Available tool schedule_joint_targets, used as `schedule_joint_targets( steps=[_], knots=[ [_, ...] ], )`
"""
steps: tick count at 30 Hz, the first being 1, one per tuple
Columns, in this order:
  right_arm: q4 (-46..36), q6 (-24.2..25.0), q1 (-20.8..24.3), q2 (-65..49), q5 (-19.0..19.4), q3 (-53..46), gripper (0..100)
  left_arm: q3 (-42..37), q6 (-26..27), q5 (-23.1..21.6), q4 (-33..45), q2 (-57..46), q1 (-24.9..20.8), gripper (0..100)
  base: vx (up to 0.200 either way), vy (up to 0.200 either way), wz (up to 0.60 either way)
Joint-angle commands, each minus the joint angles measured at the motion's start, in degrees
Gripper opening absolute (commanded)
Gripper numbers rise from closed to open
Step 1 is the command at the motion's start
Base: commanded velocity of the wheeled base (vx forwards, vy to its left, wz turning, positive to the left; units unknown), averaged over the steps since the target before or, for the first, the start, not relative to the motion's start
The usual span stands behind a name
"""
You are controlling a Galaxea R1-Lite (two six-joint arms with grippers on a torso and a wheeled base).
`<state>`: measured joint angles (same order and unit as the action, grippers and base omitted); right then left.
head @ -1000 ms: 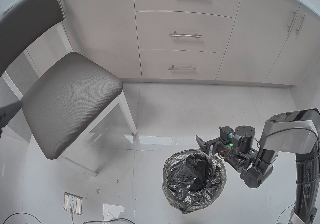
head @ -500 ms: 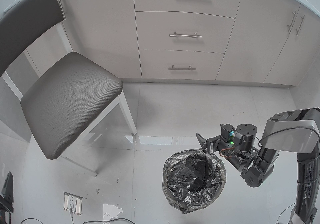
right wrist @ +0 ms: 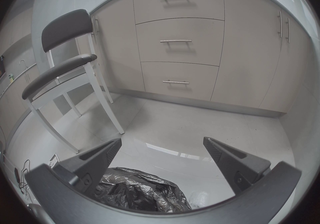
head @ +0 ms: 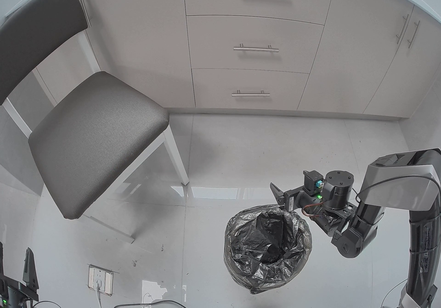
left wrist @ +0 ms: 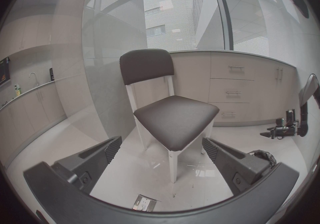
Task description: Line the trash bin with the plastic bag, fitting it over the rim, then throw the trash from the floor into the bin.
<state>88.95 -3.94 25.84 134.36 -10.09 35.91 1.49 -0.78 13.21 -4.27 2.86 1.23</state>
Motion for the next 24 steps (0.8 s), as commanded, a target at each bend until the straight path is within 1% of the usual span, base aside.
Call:
schedule_joint_targets(
  steps=[1,2,3,4,6,7,8,11,15,17,19,22,24],
  knots=[
    [1.05,-0.11,0.26,0.02,-0.01,-0.14,100,-1.49,0.16,-3.28,1.1,-2.86,-1.14,100,0.0,0.0,0.0],
    [1.05,-0.11,0.26,0.11,-0.1,-0.23,100,-1.49,-0.1,-5.13,1.1,-2.86,-1.14,100,0.0,0.0,0.0],
    [1.05,-0.11,0.26,0.11,-0.1,-0.23,100,-1.49,-0.1,-5.13,1.1,-2.86,-1.14,100,0.0,0.0,0.0],
    [1.05,-0.11,0.35,0.11,-0.01,-0.23,100,-1.4,-0.19,-8.73,1.45,-2.86,-1.23,100,0.0,0.0,0.0],
    [1.05,-0.11,0.35,0.11,-0.01,-0.23,100,-1.31,-0.27,-9.61,1.72,-2.86,-1.23,100,0.0,0.0,0.0],
    [1.05,-0.19,0.35,0.37,-0.1,-0.23,100,-0.26,0.34,-13.21,4.71,-2.86,-1.23,100,0.0,0.0,0.0],
    [1.05,-0.19,0.35,0.55,-0.1,-0.14,100,0.01,0.69,-13.65,5.32,-2.86,-1.23,100,0.0,0.0,0.0],
    [1.05,-0.54,0.44,1.51,-0.1,0.03,100,0.09,1.83,-14.09,5.76,-2.86,-1.23,100,0.0,0.0,0.0],
    [1.05,-0.54,1.23,2.31,-0.28,0.03,100,0.09,1.66,-13.92,5.76,-2.86,-1.14,100,0.0,0.0,0.0],
    [1.05,-0.81,1.23,2.83,-0.8,0.12,100,0.45,1.31,-12.69,6.02,-2.86,-1.14,100,0.0,0.0,0.0],
    [1.05,-1.34,1.05,2.74,-1.33,0.21,100,0.01,0.43,-10.31,5.32,-2.86,-1.14,100,0.0,0.0,0.0],
    [1.05,-1.34,0.52,2.57,-1.33,0.65,100,0.01,0.34,-10.23,5.32,-2.86,-1.23,100,0.0,0.0,0.0],
    [1.05,-1.16,0.52,2.66,-1.77,1.7,100,-0.26,0.16,-11.11,5.59,-2.86,-1.23,100,0.0,0.0,0.0]
  ],
)
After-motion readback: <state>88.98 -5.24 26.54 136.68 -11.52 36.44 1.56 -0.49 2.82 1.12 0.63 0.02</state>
